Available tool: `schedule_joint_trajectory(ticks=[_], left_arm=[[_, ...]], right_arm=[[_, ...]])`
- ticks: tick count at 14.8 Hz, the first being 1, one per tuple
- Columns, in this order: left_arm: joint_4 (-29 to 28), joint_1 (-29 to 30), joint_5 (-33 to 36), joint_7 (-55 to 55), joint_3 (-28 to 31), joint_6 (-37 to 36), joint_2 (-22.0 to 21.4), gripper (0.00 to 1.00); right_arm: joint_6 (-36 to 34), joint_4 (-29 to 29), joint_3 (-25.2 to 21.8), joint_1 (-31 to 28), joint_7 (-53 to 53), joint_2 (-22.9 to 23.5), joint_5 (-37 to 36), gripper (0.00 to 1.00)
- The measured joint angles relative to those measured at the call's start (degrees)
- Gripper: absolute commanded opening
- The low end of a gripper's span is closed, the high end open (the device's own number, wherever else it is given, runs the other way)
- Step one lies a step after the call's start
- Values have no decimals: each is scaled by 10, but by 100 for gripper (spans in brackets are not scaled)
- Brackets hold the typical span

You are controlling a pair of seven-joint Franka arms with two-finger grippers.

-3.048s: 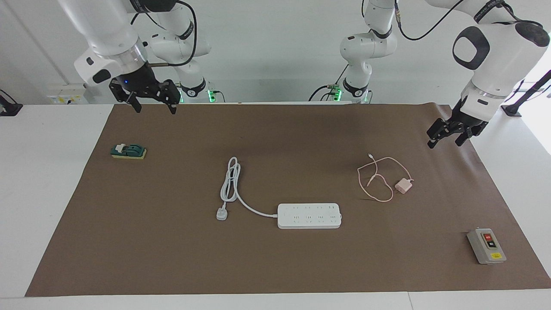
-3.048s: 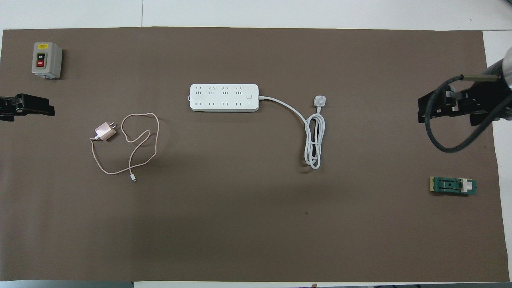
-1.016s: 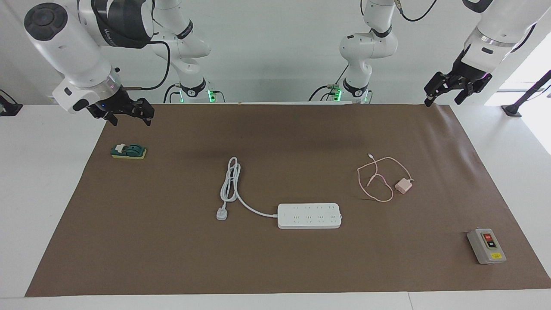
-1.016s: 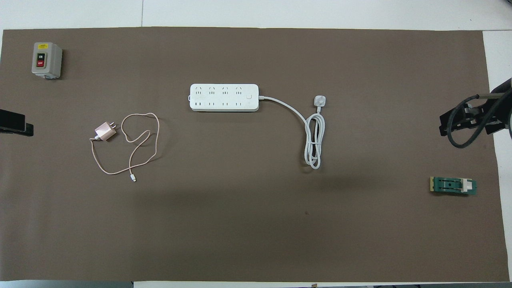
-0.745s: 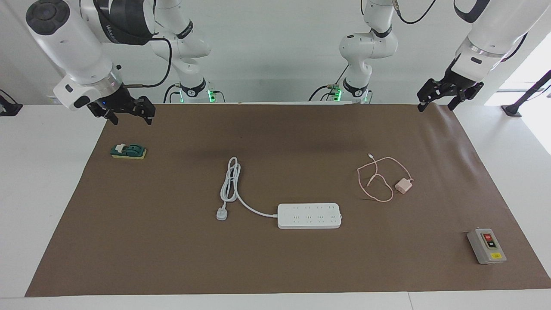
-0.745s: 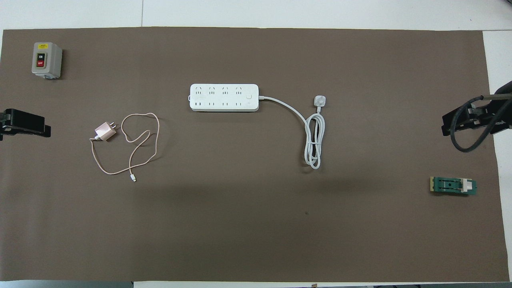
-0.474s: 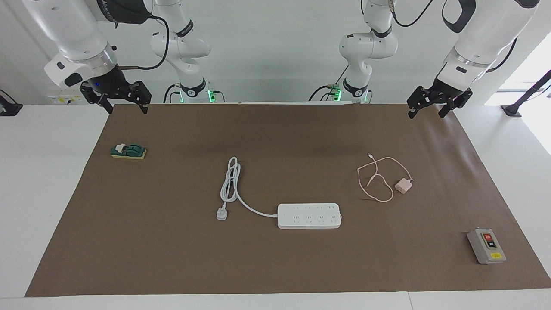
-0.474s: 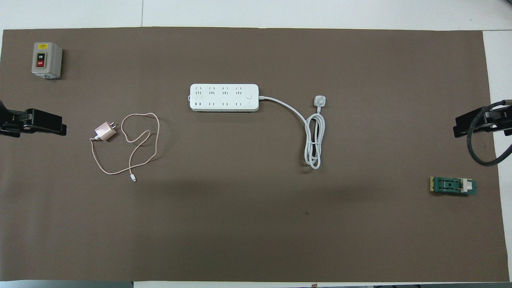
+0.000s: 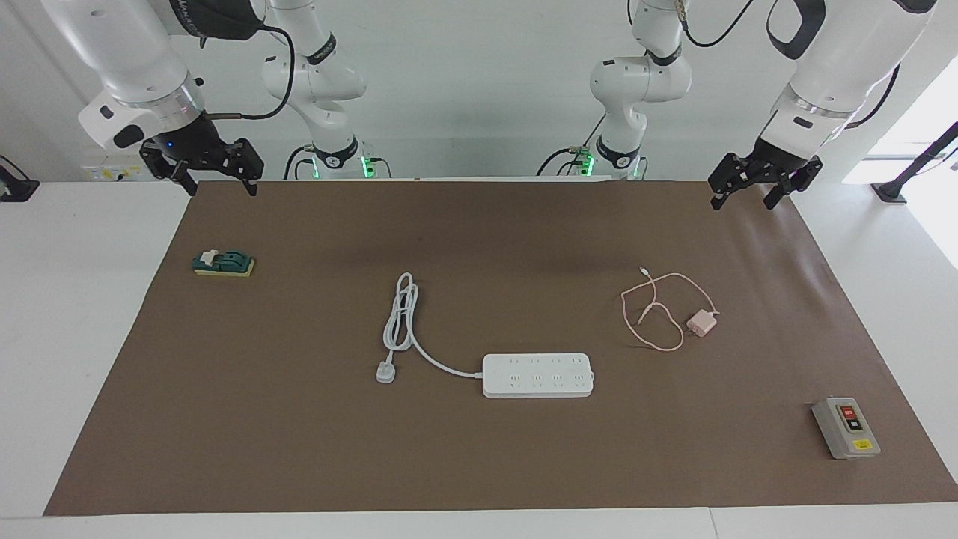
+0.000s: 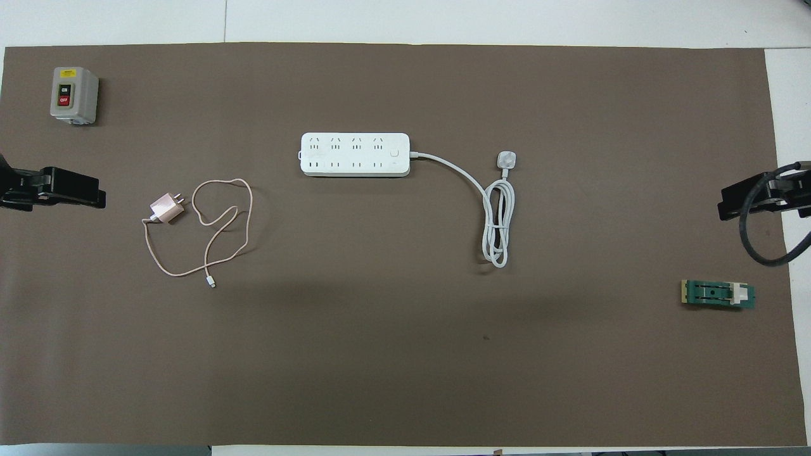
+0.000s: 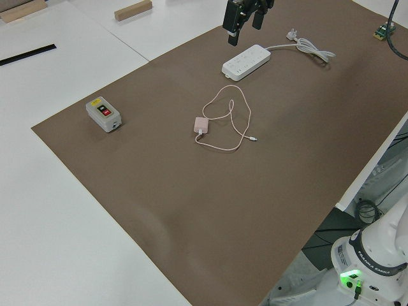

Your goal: Unplug charger and place it aside

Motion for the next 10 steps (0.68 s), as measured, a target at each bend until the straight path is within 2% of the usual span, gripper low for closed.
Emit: schedule_joint_trajectory(ticks=[10], left_arm=[[8,0,0,1,0,-27,-1,100]], right_arm=[[0,0,0,0,0,0,0,100]])
